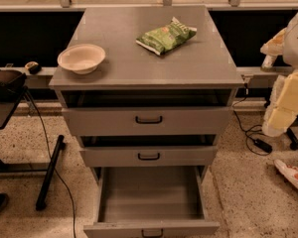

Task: Close bottom drawer

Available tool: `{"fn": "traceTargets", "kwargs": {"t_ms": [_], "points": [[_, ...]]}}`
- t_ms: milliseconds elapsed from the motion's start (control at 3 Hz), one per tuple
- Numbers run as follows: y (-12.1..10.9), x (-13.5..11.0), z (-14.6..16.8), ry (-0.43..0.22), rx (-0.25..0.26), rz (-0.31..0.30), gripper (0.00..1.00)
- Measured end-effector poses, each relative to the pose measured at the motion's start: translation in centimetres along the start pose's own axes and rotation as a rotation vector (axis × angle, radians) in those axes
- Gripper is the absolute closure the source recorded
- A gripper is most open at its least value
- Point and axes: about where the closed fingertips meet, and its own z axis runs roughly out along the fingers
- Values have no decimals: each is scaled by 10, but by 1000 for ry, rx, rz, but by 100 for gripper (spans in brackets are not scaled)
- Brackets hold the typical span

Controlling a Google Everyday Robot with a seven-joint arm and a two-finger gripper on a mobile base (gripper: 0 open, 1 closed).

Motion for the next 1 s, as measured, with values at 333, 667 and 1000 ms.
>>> {"fn": "traceTargets", "kwargs": {"t_ms": [333, 667, 1000], "points": [[0, 0, 0, 0, 0, 0, 0], [12, -4, 38, -44, -35, -4, 0], [57, -28, 93, -190, -99, -2, 0]]}}
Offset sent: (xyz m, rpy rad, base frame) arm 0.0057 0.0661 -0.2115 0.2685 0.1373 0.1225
